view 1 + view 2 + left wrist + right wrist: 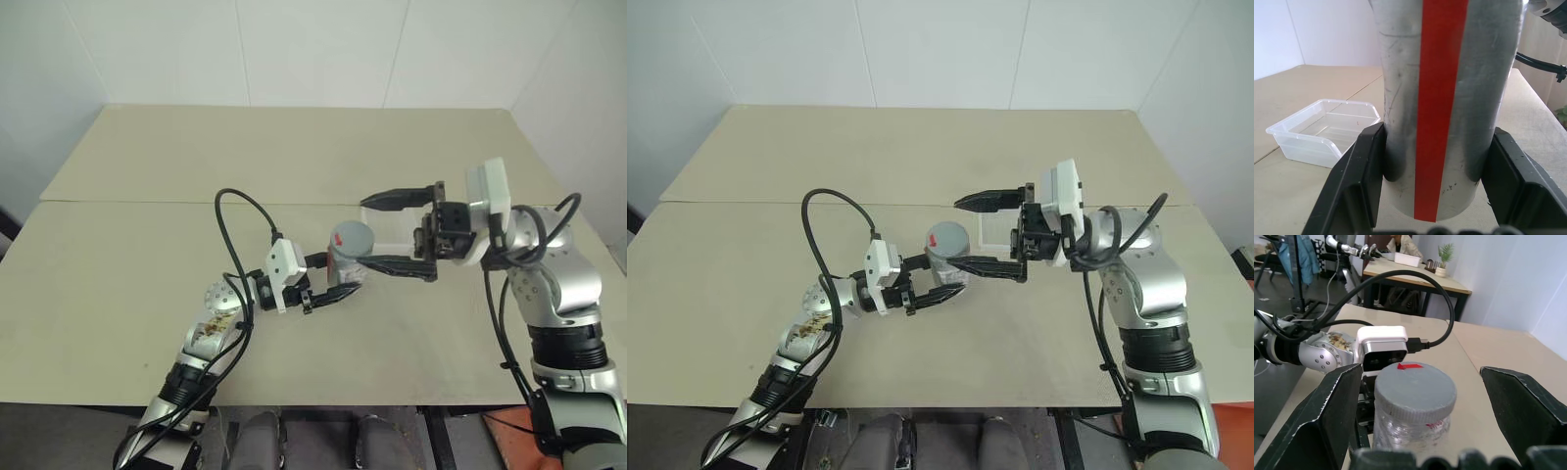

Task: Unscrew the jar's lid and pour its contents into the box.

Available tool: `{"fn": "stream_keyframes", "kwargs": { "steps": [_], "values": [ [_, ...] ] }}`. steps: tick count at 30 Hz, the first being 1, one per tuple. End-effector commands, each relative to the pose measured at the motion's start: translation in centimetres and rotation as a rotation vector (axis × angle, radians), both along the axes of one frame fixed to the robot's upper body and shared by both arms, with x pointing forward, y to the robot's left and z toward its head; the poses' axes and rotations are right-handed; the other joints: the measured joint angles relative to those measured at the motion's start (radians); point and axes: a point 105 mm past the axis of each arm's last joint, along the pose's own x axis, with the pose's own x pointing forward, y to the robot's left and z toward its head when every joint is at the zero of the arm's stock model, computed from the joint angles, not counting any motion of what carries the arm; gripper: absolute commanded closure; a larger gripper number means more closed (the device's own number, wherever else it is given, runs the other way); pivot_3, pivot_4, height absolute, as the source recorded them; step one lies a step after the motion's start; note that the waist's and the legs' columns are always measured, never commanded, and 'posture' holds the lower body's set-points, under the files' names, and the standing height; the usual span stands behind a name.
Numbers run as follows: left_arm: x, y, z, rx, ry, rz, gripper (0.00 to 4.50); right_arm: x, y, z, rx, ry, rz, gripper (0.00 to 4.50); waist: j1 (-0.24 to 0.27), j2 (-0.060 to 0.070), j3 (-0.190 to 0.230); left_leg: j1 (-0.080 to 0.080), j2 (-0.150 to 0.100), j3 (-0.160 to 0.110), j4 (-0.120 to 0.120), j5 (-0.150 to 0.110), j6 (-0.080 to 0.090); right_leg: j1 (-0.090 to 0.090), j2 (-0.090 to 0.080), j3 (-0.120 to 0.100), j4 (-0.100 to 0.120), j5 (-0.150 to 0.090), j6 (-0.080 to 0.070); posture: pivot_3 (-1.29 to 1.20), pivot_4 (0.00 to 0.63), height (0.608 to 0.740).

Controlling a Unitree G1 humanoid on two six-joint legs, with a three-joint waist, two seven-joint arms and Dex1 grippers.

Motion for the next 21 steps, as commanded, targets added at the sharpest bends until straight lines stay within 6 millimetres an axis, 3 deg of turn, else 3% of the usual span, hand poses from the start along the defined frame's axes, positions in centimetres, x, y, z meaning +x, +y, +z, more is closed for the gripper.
{"fn": "stream_keyframes", "kwargs": {
  "steps": [1, 21],
  "values": [
    [-0.3, -0.3, 0.9, -0.012, -0.046, -0.019, 2.01, -0.6, 0.5, 0.8, 0.008, -0.037, 0.030, 0.04, -0.001, 0.000, 0.000, 0.000, 0.000, 0.000, 0.000, 0.000, 0.000, 0.000, 0.000, 0.000, 0.000, 0.000, 0.000, 0.00, 0.150, 0.740],
    [-0.4, -0.4, 0.9, -0.027, -0.050, -0.005, 2.01, 0.6, 1.0, 0.3, -0.040, 0.004, 0.041, 0.04, 0.000, 0.000, 0.000, 0.000, 0.000, 0.000, 0.000, 0.000, 0.000, 0.000, 0.000, 0.000, 0.000, 0.000, 0.000, 0.00, 0.150, 0.740]
  ]
}}
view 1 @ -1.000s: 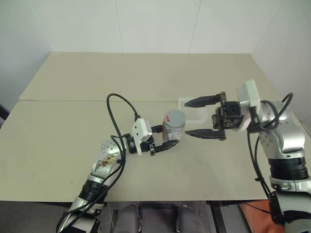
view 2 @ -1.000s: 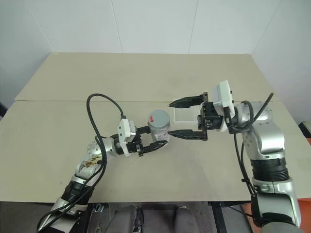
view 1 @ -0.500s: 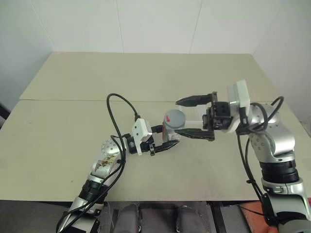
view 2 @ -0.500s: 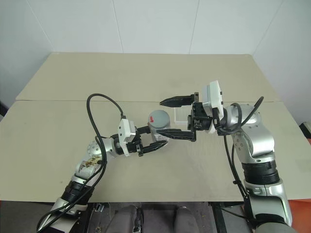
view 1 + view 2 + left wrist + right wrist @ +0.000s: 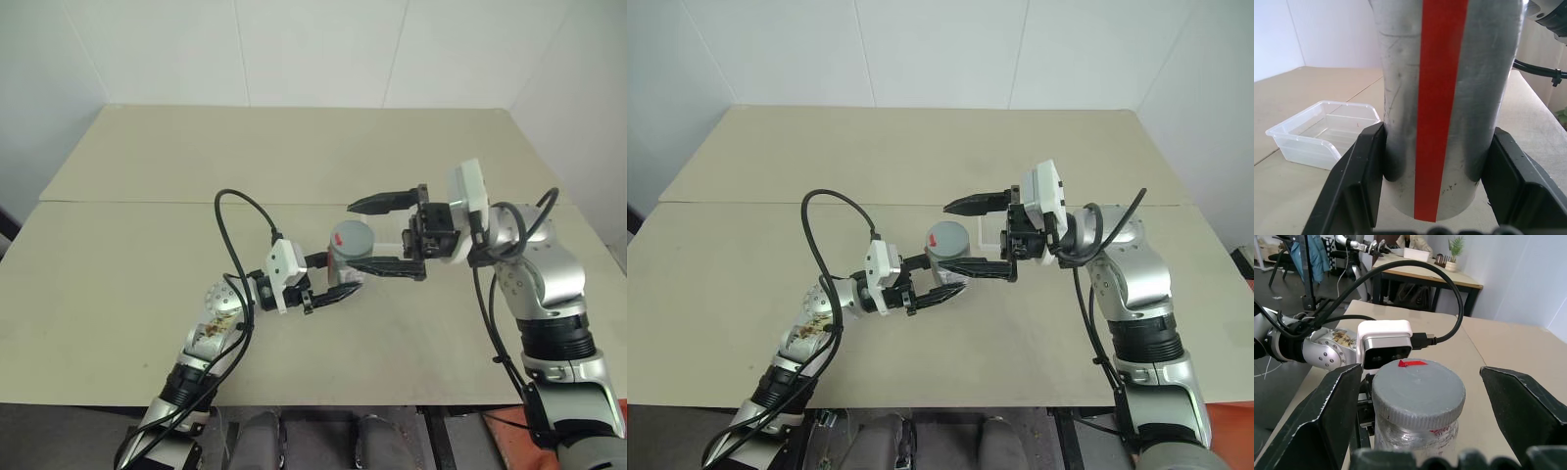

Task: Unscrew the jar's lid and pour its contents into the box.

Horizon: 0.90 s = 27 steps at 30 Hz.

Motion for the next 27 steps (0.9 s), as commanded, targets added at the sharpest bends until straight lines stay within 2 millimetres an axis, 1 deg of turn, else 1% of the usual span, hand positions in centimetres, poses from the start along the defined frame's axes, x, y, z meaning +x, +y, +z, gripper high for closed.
{"fn": "stream_keyframes", "kwargs": {
  "steps": [1, 8, 11, 12, 22, 26, 27],
  "values": [
    [-0.40, -0.33, 0.90, -0.017, -0.046, -0.013, 2.01, -0.17, 0.11, 0.79, -0.012, -0.024, 0.017, 0.04, 0.000, 0.000, 0.000, 0.000, 0.000, 0.000, 0.000, 0.000, 0.000, 0.000, 0.000, 0.000, 0.000, 0.000, 0.000, 0.00, 0.150, 0.740],
    [-0.40, -0.25, 0.91, -0.016, -0.047, -0.012, 2.01, -0.03, 0.04, 0.55, -0.027, -0.011, 0.020, 0.04, 0.000, 0.000, 0.000, 0.000, 0.000, 0.000, 0.000, 0.000, 0.000, 0.000, 0.000, 0.000, 0.000, 0.000, 0.000, 0.00, 0.150, 0.740],
    [-0.39, -0.23, 0.86, -0.013, -0.047, -0.012, 2.01, -0.02, 0.12, 0.58, -0.025, -0.015, 0.021, 0.59, 0.000, 0.000, 0.000, 0.000, 0.000, 0.000, 0.000, 0.000, 0.000, 0.000, 0.000, 0.000, 0.000, 0.000, 0.000, 0.00, 0.150, 0.740],
    [-0.38, -0.23, 0.88, -0.013, -0.046, -0.012, 2.01, 0.00, 0.13, 0.60, -0.024, -0.016, 0.021, 0.87, 0.000, 0.000, 0.000, 0.000, 0.000, 0.000, 0.000, 0.000, 0.000, 0.000, 0.000, 0.000, 0.000, 0.000, 0.000, 0.00, 0.150, 0.740],
    [-0.43, -0.18, 0.73, -0.007, -0.044, -0.014, 2.01, 0.17, 0.05, 0.53, -0.032, -0.020, 0.018, 0.87, 0.000, 0.000, 0.000, 0.000, 0.000, 0.000, 0.000, 0.000, 0.000, 0.000, 0.000, 0.000, 0.000, 0.000, 0.000, 0.00, 0.150, 0.740],
    [-0.43, -0.22, 0.66, -0.001, -0.046, -0.017, 2.01, 0.16, 0.00, 0.57, -0.029, -0.024, 0.020, 1.67, 0.000, 0.000, 0.000, 0.000, 0.000, 0.000, 0.000, 0.000, 0.000, 0.000, 0.000, 0.000, 0.000, 0.000, 0.000, 0.00, 0.150, 0.740],
    [-0.44, -0.23, 0.64, 0.000, -0.045, -0.018, 2.01, 0.14, -0.01, 0.59, -0.029, -0.027, 0.022, 1.68, 0.000, 0.000, 0.000, 0.000, 0.000, 0.000, 0.000, 0.000, 0.000, 0.000, 0.000, 0.000, 0.000, 0.000, 0.000, 0.00, 0.150, 0.740]
  ]
}}
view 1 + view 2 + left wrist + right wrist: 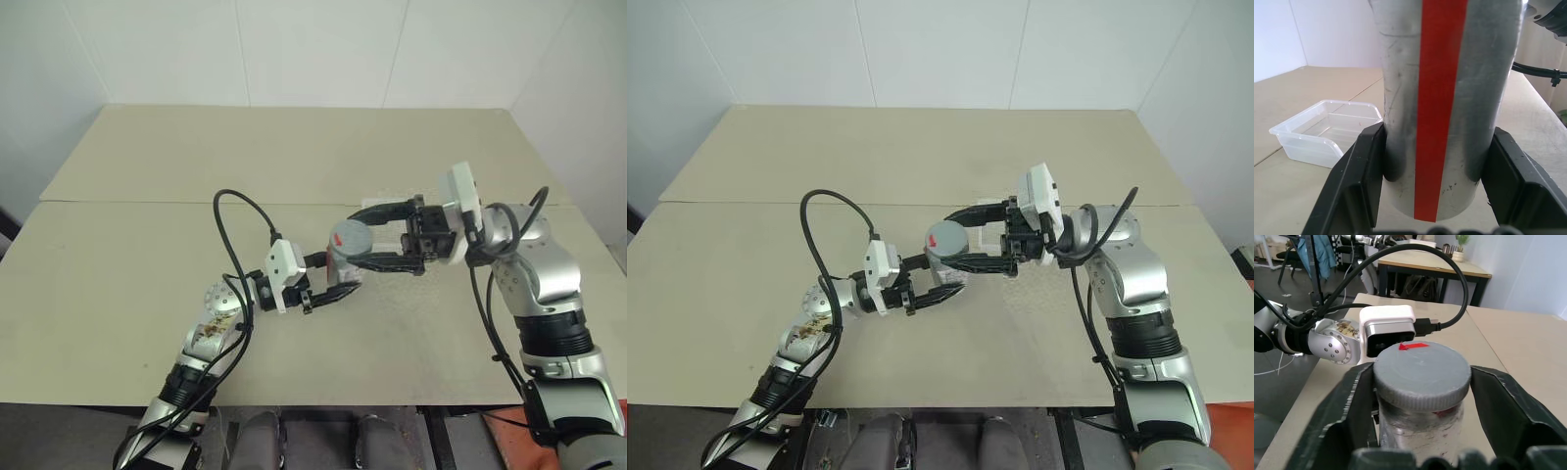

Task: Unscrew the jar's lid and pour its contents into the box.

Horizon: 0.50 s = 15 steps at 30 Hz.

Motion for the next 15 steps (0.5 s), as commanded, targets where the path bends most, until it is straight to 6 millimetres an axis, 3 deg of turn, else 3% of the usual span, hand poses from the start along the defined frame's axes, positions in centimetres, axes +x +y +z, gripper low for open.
{"fn": "stream_keyframes", "kwargs": {
  "steps": [1, 15],
  "values": [
    [-0.5, -0.4, 0.7, -0.005, -0.042, -0.023, 2.01, -0.2, 0.0, 1.4, 0.010, -0.069, 0.010, 1.68, 0.000, 0.000, 0.000, 0.000, 0.000, 0.000, 0.000, 0.000, 0.000, 0.000, 0.000, 0.000, 0.000, 0.000, 0.000, 0.00, 0.150, 0.740],
    [-0.6, -0.3, 0.6, 0.003, -0.039, -0.033, 2.01, -0.2, -0.2, 2.9, 0.058, -0.068, 0.042, 1.68, 0.000, 0.000, 0.000, 0.000, 0.000, 0.000, 0.000, 0.000, 0.000, 0.000, 0.000, 0.000, 0.000, 0.000, 0.000, 0.00, 0.150, 0.740]
  ]
}}
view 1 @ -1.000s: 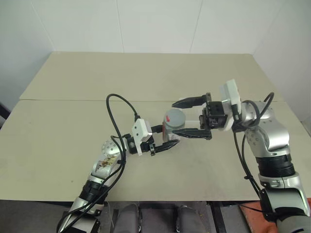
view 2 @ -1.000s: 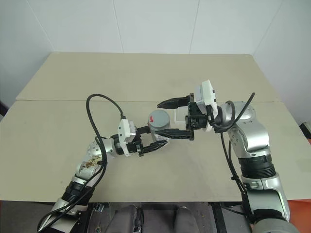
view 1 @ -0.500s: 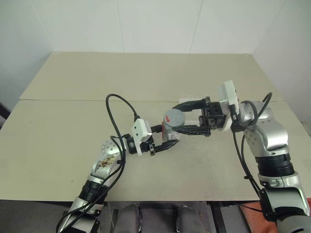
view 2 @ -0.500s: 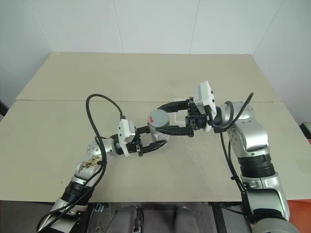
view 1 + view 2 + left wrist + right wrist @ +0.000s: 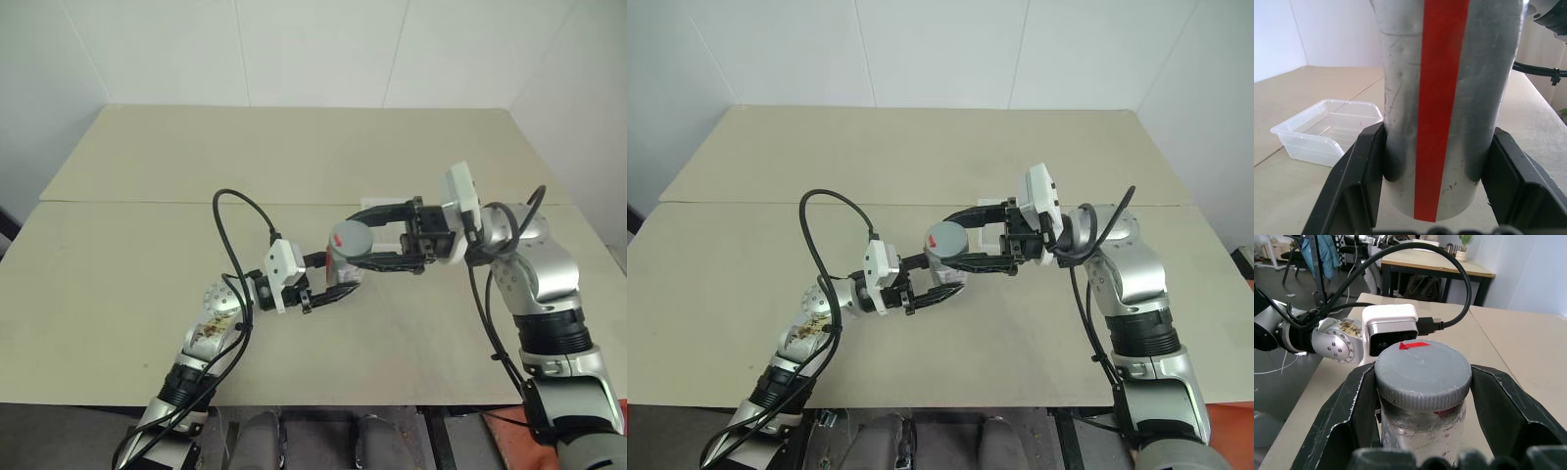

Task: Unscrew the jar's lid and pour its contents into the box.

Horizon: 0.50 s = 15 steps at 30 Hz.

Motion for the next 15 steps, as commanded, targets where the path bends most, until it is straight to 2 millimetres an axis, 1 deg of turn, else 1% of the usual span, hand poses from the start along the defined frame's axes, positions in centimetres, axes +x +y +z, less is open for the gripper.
{"fn": "stream_keyframes", "kwargs": {
  "steps": [1, 15],
  "values": [
    [-0.55, -0.37, 0.39, 0.006, -0.033, -0.032, 2.01, -0.32, -0.27, 2.65, 0.060, -0.061, 0.025, 1.68, 0.000, 0.000, 0.000, 0.000, 0.000, 0.000, 0.000, 0.000, 0.000, 0.000, 0.000, 0.000, 0.000, 0.000, 0.000, 0.00, 0.150, 0.740],
    [-0.71, -0.51, 0.17, 0.008, -0.036, -0.034, 2.01, -0.36, -0.12, 2.04, 0.064, 0.056, 0.054, 1.68, 0.000, 0.000, 0.000, 0.000, 0.000, 0.000, 0.000, 0.000, 0.000, 0.000, 0.000, 0.000, 0.000, 0.000, 0.000, 0.00, 0.150, 0.740]
  ]
}}
